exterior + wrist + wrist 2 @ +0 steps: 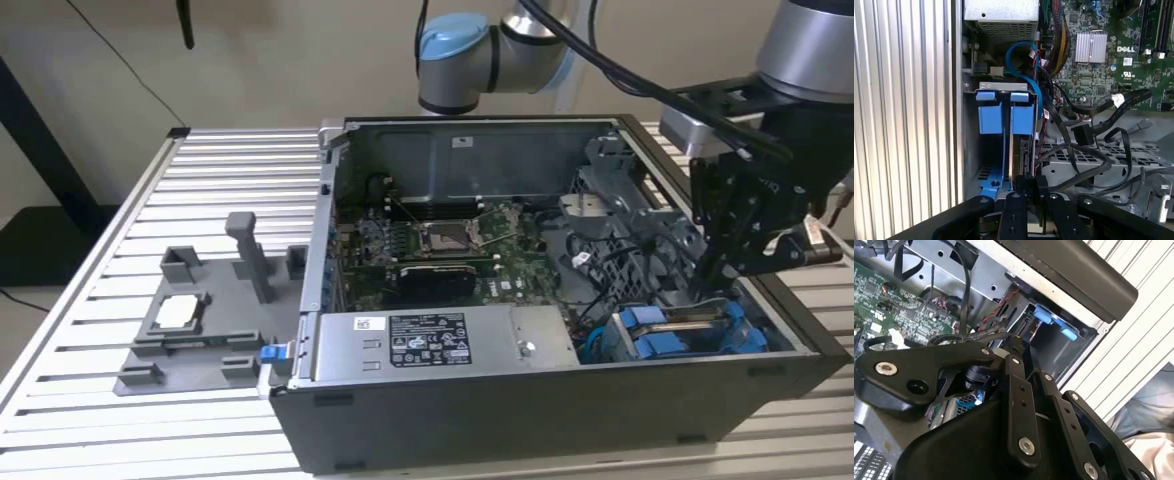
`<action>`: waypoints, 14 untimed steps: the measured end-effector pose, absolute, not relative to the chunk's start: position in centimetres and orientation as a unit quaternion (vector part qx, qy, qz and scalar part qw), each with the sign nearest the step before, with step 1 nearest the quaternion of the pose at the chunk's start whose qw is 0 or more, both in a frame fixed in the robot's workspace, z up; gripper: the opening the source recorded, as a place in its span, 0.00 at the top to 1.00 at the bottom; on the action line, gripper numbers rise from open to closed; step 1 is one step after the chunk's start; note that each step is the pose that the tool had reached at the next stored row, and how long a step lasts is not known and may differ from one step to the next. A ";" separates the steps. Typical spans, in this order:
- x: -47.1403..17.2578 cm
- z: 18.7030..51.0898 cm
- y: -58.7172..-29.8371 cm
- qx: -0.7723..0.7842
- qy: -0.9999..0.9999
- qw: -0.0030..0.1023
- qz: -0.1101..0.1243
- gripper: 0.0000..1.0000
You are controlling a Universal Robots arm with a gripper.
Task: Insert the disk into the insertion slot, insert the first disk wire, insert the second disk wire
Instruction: 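Insert the first disk wire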
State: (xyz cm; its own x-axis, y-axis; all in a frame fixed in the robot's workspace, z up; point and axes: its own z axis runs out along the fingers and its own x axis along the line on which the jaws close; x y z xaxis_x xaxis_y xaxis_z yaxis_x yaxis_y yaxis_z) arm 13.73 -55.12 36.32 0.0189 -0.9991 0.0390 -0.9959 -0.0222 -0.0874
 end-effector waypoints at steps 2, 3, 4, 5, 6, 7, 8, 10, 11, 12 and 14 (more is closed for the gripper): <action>13.9 36.2 -55.1 -0.714 0.699 0.019 -0.041 0.81; 14.0 36.2 -55.1 -0.714 0.699 0.019 -0.039 0.81; 14.1 36.1 -55.1 -0.713 0.699 0.019 -0.037 0.81; 14.2 36.1 -55.1 -0.713 0.700 0.019 -0.035 0.81; 14.2 36.0 -55.1 -0.713 0.700 0.020 -0.034 0.81; 14.3 35.9 -55.1 -0.713 0.700 0.020 -0.032 0.81; 14.3 35.9 -55.1 -0.713 0.700 0.019 -0.030 0.81; 14.3 35.9 -55.1 -0.713 0.701 0.012 -0.022 0.81; 14.4 35.8 -55.1 -0.713 0.701 0.009 -0.018 0.81; 14.4 35.8 -55.1 -0.713 0.701 0.008 -0.016 0.81; 14.5 35.7 -55.1 -0.712 0.702 0.008 -0.015 0.81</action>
State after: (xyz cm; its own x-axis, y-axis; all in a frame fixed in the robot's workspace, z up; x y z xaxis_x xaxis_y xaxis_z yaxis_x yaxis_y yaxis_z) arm 14.46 -55.14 35.67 0.0129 -0.9999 0.0113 -0.9994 -0.0133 -0.0324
